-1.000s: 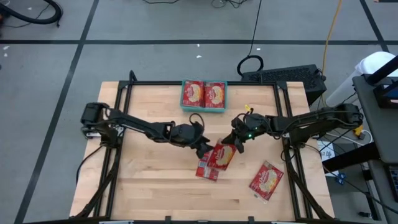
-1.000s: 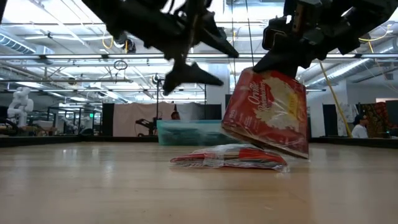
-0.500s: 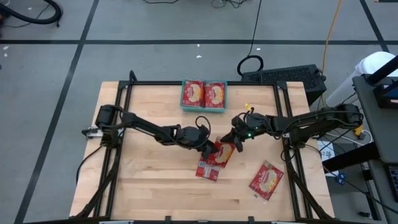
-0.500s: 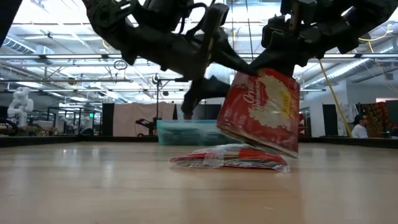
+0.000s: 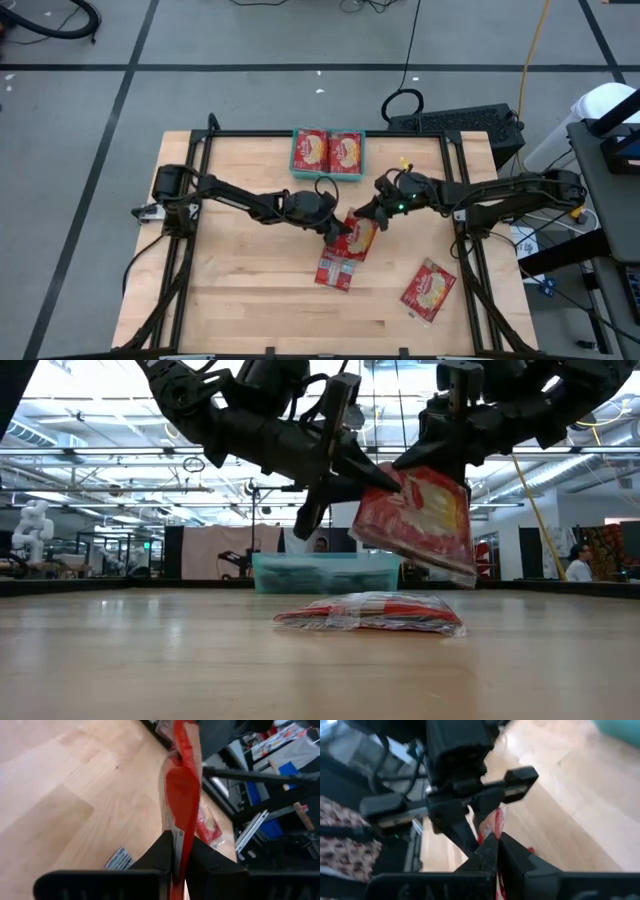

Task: Sort popcorn bags into baskets
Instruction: Put the red popcorn bag into the blue bin

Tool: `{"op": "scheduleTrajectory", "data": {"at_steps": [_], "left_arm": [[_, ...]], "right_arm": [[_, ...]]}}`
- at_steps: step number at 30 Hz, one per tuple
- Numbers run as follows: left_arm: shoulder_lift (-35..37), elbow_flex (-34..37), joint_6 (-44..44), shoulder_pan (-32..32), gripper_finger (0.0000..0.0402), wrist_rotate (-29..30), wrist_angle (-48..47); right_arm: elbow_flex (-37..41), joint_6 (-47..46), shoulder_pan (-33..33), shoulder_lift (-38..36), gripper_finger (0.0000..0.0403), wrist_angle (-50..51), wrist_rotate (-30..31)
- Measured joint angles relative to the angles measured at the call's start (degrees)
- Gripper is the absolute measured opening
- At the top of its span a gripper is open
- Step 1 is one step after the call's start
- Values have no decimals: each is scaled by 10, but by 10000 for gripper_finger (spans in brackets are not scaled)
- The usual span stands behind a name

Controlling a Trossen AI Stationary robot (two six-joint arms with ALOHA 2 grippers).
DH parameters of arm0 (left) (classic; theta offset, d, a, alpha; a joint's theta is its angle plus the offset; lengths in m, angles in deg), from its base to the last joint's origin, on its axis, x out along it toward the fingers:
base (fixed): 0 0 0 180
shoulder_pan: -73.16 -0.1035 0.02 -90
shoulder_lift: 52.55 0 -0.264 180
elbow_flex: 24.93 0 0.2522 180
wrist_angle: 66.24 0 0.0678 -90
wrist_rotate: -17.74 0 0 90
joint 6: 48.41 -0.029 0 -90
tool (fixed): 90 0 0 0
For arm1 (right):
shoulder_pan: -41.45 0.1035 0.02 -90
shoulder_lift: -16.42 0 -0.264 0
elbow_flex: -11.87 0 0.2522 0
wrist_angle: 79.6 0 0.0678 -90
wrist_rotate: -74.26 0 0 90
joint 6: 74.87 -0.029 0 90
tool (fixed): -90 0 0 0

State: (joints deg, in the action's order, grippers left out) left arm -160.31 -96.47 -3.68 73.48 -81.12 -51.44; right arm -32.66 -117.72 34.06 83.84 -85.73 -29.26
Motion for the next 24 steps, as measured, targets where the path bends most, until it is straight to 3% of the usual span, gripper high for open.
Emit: {"op": "scheduleTrajectory", "data": {"at_steps": [5, 13, 24], "left_arm": [[22, 0, -9, -21, 16, -37, 3], [83, 0, -67, -69, 28, -76, -32], [189, -1, -96, -193, 22, -159, -73]], "right_arm": [[0, -41, -34, -35, 34, 8, 9], [0, -103, -116, -110, 89, 23, 15], [-7, -181, -173, -179, 133, 37, 6]]}}
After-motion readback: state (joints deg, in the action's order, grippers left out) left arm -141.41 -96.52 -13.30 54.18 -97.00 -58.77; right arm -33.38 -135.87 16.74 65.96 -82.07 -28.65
